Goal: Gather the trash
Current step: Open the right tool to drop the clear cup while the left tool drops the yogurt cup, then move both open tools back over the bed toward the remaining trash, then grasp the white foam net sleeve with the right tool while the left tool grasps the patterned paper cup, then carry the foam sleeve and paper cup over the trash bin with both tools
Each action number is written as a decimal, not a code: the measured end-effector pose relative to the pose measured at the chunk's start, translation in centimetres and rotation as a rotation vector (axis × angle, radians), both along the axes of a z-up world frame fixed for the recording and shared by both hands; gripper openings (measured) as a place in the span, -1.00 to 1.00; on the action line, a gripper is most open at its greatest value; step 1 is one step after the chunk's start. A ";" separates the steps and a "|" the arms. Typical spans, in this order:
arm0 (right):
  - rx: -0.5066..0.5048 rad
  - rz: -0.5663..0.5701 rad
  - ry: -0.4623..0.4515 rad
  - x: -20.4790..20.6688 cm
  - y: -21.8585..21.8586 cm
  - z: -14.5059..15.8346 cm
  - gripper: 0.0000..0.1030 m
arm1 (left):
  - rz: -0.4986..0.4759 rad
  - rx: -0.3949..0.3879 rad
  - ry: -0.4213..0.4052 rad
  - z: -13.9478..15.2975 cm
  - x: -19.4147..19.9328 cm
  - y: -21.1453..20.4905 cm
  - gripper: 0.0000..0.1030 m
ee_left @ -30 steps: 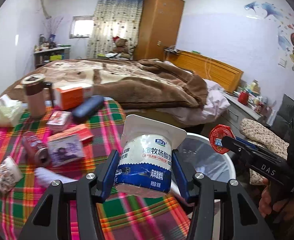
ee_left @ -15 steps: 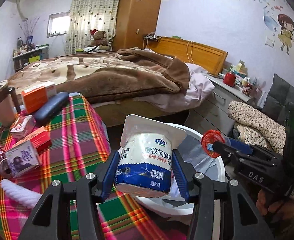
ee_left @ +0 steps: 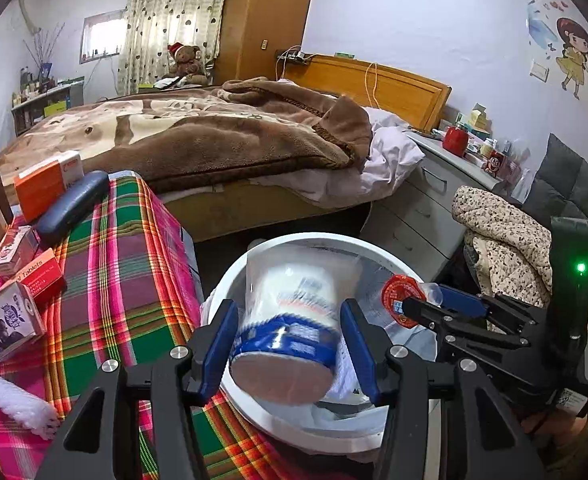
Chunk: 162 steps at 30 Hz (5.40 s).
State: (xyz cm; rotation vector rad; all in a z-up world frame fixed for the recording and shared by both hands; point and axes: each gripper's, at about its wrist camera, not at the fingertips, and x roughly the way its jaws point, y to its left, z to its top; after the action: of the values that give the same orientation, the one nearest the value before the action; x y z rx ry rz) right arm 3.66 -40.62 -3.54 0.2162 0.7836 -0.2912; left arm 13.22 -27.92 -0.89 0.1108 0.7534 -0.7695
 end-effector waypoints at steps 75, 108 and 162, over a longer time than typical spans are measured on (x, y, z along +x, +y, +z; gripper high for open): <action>0.001 0.634 0.024 10.4 26.7 -0.3 0.31 | 0.617 0.049 0.014 -1.8 5.6 37.6 0.48; -0.027 0.694 0.119 11.8 29.4 -2.9 0.29 | 0.492 0.184 0.131 -6.3 11.4 36.3 0.40; 0.055 0.364 -0.175 2.5 16.3 4.0 -0.51 | 0.381 0.020 -0.114 3.9 -1.6 24.2 0.06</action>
State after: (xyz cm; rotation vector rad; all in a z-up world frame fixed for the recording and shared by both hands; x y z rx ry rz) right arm 6.20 -24.31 0.46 0.1443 0.6434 0.0922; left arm 11.62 -3.68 3.05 0.0269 0.6482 -0.3894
